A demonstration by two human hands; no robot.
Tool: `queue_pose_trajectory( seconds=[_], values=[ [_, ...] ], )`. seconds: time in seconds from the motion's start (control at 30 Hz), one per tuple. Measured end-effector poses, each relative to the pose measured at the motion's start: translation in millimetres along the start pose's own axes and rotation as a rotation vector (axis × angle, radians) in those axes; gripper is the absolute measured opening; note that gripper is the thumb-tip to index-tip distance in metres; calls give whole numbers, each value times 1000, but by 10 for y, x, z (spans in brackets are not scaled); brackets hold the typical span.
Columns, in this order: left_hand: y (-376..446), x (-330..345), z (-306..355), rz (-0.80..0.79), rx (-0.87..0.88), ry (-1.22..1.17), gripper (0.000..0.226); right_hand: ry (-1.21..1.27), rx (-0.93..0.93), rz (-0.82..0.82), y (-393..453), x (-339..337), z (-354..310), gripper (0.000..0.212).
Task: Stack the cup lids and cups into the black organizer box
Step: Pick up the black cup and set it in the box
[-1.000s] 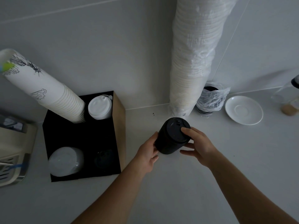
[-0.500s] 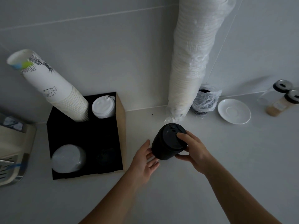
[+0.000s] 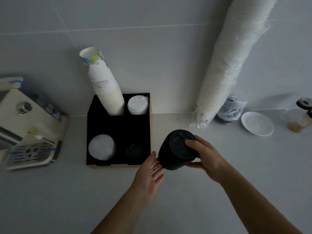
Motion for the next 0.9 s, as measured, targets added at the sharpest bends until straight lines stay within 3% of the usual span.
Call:
queue_pose_trajectory(
  seconds=[0.33, 0.9],
  values=[
    [-397, -504, 318, -7, 144, -73, 50, -42, -7, -108, 27, 675, -196, 26],
    [-170, -857, 640, -19, 133, -217, 58, -130, 53, -5, 512, 1287, -273, 19]
  ],
)
Point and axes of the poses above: each hand's wrist, its own y-axis towards the middle knuckle, its own x-axis out of the palm, z = x × y, the point moved 7 cm from there along y, towards the middle knuckle, and after that the axes turned 1 degree about x, right-handed, at the moved point
